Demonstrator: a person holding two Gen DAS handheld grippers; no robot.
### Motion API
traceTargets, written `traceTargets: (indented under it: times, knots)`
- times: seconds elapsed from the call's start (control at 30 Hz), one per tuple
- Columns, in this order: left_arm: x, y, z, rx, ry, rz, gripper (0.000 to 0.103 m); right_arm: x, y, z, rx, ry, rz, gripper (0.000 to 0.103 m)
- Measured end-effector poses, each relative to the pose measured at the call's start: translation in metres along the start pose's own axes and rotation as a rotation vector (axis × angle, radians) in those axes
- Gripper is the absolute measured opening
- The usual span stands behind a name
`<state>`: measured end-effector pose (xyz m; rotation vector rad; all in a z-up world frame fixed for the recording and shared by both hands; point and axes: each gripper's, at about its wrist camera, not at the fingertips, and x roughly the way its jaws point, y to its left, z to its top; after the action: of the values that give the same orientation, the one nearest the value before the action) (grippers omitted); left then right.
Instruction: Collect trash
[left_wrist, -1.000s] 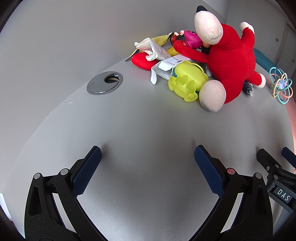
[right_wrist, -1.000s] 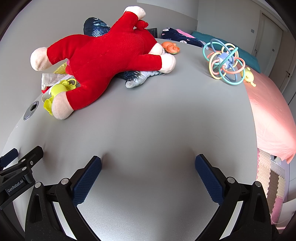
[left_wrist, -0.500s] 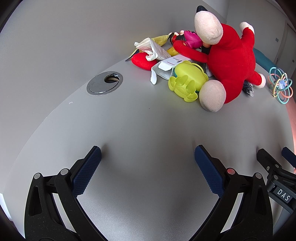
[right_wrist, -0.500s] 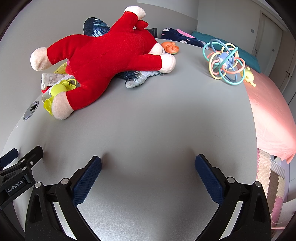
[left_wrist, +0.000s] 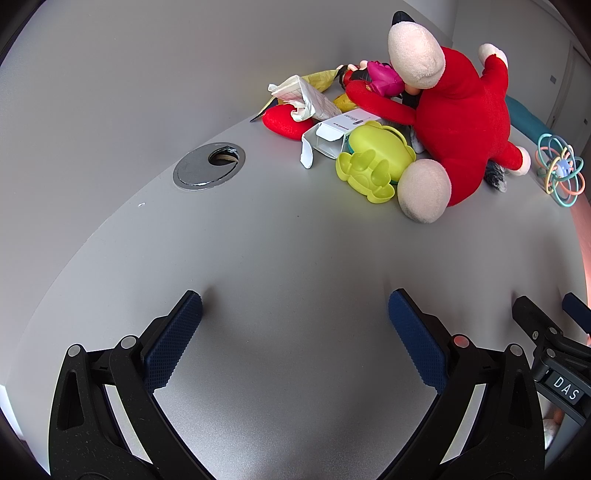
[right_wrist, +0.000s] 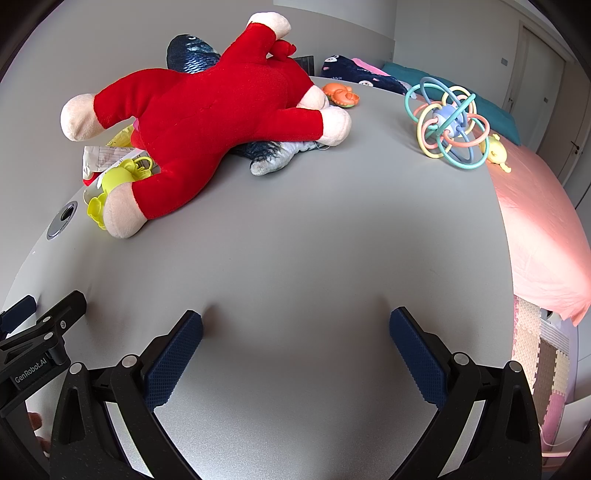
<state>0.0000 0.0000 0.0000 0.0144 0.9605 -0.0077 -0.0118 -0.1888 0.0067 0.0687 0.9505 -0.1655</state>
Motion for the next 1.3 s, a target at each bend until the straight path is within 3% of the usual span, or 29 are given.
traceTargets:
  times: [0.6, 0.77, 0.9, 1.07, 1.3]
  knots:
    - [0.000, 0.000, 0.000, -0.006, 0.000, 0.005, 0.097, 0.000, 0.000, 0.000, -0.016, 0.000, 0.014, 0.101]
    - [-0.005, 0.001, -0.002, 0.001, 0.005, -0.003, 0.097, -0.002, 0.004, -0.001, -0.176, 0.026, 0.137, 0.100]
    - [-0.025, -0.004, -0.003, 0.002, -0.034, -0.032, 0.097, -0.016, -0.011, 0.010, -0.177, 0.039, 0.283, 0.100]
    - [-0.055, -0.021, 0.011, 0.060, -0.098, -0.061, 0.097, -0.035, -0.025, 0.035, -0.192, 0.010, 0.324, 0.100]
    - [-0.078, -0.066, 0.069, 0.170, -0.159, -0.102, 0.097, -0.057, -0.063, 0.088, -0.164, -0.055, 0.367, 0.100]
